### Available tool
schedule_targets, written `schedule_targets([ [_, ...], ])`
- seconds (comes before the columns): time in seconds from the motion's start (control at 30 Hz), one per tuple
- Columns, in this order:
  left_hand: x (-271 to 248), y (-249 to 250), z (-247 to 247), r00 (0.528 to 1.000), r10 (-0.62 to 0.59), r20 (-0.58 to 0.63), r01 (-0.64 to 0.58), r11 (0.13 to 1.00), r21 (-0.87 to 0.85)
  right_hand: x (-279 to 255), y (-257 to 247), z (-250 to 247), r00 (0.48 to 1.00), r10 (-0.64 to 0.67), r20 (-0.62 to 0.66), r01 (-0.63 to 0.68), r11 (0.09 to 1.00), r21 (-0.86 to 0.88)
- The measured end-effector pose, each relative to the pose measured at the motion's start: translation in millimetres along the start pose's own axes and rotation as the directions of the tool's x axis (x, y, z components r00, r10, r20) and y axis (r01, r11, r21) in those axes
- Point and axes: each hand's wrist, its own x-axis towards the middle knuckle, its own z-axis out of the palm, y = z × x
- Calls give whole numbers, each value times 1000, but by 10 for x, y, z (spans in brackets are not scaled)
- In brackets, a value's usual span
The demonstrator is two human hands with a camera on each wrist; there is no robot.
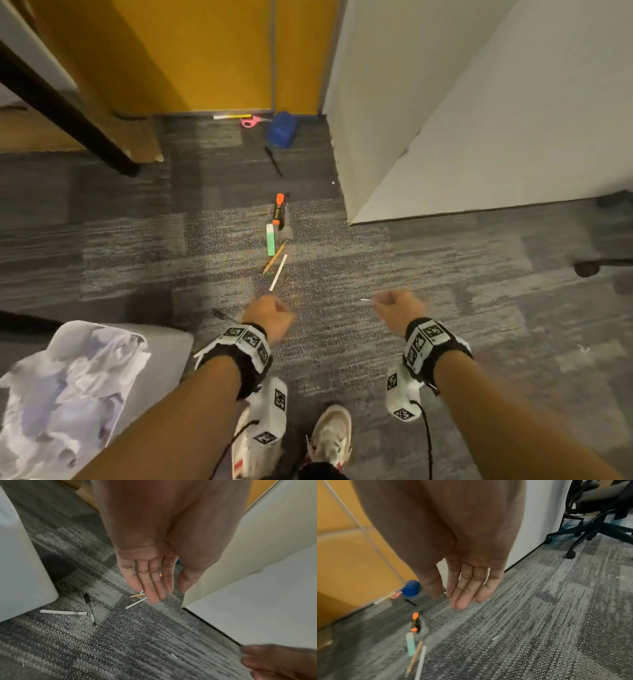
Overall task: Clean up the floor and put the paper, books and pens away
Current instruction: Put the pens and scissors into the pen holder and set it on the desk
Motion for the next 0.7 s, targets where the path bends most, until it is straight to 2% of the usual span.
schedule_targets([
  [0.07,686,-412,263,999,-34,-26,35,999,41,617,327,391,999,16,-28,-17,999,-37],
  [0.17,1580,-1077,583,979,-110,-169,143,969,201,1408,713,881,994,27,-106,-42,989,-143],
  [0.2,1843,-1306,736,955,-165,-247,228,941,252,1673,849,1064,992,32,-120,-51,986,-156],
  [0.27,2236,-1651,847,853,-284,-438,405,889,213,2175,1061,1339,990,12,-138,-36,985,-169],
  [0.3,2386,-1784,862,806,-341,-484,472,864,177,2371,1139,1439,990,-4,-144,-23,982,-187],
  [0.33,2509,-1906,881,785,-393,-479,516,842,155,2542,1223,1534,985,-20,-172,-17,977,-212],
  [0.37,2617,-2013,904,792,-429,-434,542,822,176,2669,1288,1606,973,-50,-227,-5,972,-235],
  [0.43,2724,-2110,968,832,-427,-354,531,798,285,2837,1385,1703,919,-131,-372,40,969,-243],
  [0.5,2735,-2120,1066,847,-401,-348,517,772,369,2902,1422,1768,851,-233,-471,125,960,-250],
  [0.57,2714,-2100,1126,851,-372,-371,511,748,423,2937,1436,1803,807,-307,-504,182,942,-284],
  [0.7,2589,-2076,1153,887,-235,-398,427,746,511,2955,1399,1813,861,-276,-428,122,928,-353],
])
